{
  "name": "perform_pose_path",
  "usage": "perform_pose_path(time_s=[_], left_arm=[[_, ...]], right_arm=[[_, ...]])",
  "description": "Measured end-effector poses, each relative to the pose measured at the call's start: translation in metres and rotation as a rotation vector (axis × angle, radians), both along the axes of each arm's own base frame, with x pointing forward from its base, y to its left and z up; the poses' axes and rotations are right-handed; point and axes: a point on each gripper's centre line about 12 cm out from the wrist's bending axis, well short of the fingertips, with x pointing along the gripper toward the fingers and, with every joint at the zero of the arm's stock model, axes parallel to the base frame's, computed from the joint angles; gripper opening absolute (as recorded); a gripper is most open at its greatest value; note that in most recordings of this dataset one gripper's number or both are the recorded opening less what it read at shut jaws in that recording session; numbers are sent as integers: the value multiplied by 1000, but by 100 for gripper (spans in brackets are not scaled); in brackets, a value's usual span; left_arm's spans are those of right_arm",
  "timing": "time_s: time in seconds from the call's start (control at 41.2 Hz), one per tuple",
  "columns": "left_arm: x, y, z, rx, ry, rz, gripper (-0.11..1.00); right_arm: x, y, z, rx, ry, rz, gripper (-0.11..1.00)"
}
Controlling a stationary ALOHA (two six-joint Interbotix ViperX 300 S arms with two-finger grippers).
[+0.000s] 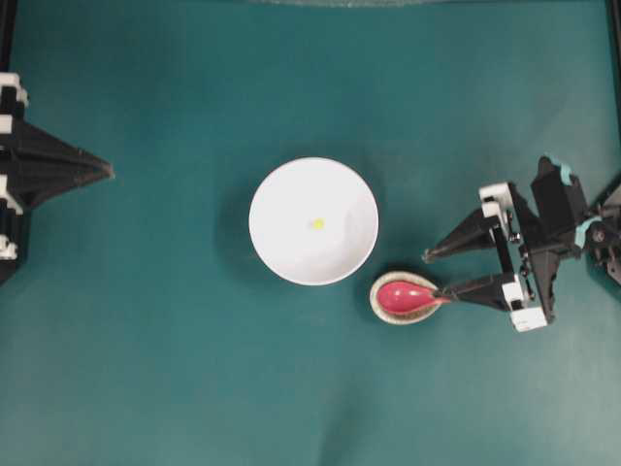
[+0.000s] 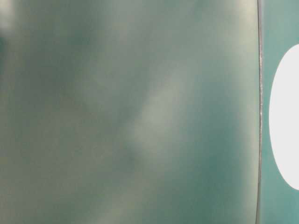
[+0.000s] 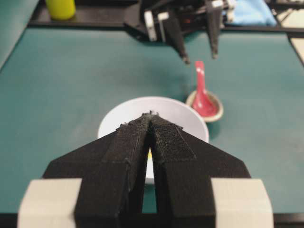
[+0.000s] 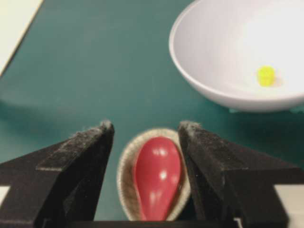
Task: Scoop the yellow hexagonal prism block from the bowl with a spoon using the right arm.
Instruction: 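Open the right gripper and reposition it over the spoon handle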
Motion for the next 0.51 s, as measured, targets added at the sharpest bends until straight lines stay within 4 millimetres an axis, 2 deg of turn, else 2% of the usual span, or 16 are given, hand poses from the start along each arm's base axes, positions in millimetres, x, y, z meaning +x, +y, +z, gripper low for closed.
perform_pose_path(time_s=[0.316, 0.51], left_arm=[[0, 0, 0, -3, 1, 0, 1], [0, 0, 0, -2, 3, 0, 1]], right_arm=[[-4, -3, -29, 18, 8, -50, 60], [-12, 1, -38, 30, 21, -79, 60]])
